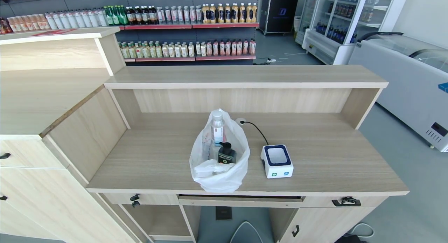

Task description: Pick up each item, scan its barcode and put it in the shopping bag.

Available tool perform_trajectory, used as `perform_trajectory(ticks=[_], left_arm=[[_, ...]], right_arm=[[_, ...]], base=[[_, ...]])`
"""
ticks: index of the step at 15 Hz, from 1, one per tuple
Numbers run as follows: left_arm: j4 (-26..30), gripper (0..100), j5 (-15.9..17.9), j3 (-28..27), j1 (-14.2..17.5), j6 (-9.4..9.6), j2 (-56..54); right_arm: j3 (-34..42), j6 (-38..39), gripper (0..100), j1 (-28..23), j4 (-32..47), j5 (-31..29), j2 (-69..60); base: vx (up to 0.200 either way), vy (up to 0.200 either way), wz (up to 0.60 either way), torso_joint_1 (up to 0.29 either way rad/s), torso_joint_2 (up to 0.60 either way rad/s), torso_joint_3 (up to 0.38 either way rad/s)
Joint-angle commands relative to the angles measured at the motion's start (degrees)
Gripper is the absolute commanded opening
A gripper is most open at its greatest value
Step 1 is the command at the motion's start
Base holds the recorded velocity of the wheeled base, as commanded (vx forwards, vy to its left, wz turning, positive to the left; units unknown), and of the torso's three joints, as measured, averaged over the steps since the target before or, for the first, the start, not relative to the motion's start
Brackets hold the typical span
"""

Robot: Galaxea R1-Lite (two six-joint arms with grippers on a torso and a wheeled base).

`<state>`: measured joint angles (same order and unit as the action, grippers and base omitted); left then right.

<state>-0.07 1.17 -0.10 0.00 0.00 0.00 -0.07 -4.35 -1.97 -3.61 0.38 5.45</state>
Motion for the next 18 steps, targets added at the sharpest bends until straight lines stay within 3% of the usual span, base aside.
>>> perform_trajectory(ticks=[1, 18], left_arm=[[0.0, 100, 0.1, 0.0, 0.0, 0.0, 0.0], [0.0, 100, 0.1, 0.0, 0.0, 0.0, 0.1]], right_arm=[[0.1, 0.0, 100, 1.3, 1.4, 0.9, -4.8], [0.1, 4.3, 100, 1.9, 3.0, 0.4, -5.4]], base=[[0.0, 0.0, 0.0, 0.0, 0.0, 0.0], [0.0, 0.0, 0.0, 0.0, 0.0, 0.0]])
